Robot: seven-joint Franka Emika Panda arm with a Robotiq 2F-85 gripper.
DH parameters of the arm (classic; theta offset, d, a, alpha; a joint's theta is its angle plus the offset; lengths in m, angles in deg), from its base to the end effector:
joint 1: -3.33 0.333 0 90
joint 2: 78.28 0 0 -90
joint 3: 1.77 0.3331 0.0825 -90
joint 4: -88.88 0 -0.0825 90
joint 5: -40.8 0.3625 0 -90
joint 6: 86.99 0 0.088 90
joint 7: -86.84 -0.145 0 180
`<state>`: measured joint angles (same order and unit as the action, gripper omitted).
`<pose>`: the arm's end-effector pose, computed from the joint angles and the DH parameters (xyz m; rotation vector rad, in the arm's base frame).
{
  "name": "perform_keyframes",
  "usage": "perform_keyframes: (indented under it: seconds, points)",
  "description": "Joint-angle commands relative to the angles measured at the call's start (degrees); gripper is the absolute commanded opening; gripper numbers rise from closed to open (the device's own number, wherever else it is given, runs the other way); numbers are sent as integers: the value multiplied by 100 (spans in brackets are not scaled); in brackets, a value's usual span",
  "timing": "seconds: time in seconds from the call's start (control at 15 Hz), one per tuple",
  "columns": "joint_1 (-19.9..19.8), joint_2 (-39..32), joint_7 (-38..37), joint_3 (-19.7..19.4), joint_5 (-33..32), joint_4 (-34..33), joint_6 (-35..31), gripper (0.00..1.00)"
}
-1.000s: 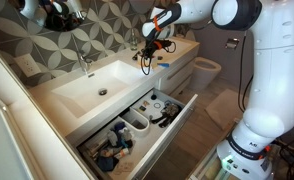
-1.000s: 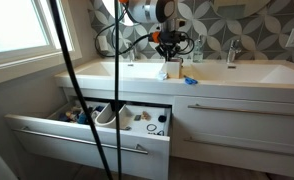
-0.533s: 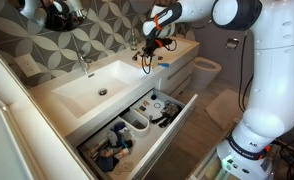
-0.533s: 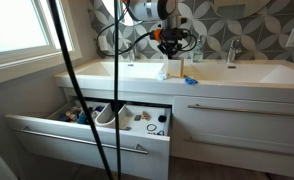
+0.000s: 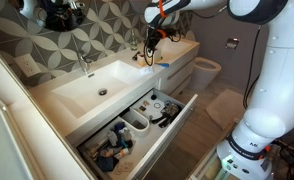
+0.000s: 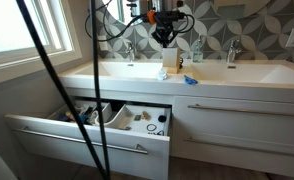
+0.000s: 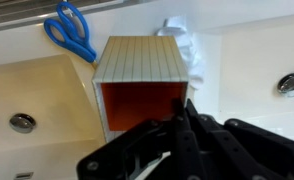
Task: Put one of the small, brown objects in the drawer
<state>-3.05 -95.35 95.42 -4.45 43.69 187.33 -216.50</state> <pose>0.6524 -0.0985 0.4263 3.1089 -0.0497 0.3846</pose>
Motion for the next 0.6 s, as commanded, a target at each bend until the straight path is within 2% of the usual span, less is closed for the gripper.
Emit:
perform_keyframes:
  seconds: [0.0,0.13,0.53]
  points:
    - [211,918,125,155,-80,925,199,1]
    - [349,1358,375,266,-94,1398,220,1]
    - [717,2639,2065,425,238,2777,275,1]
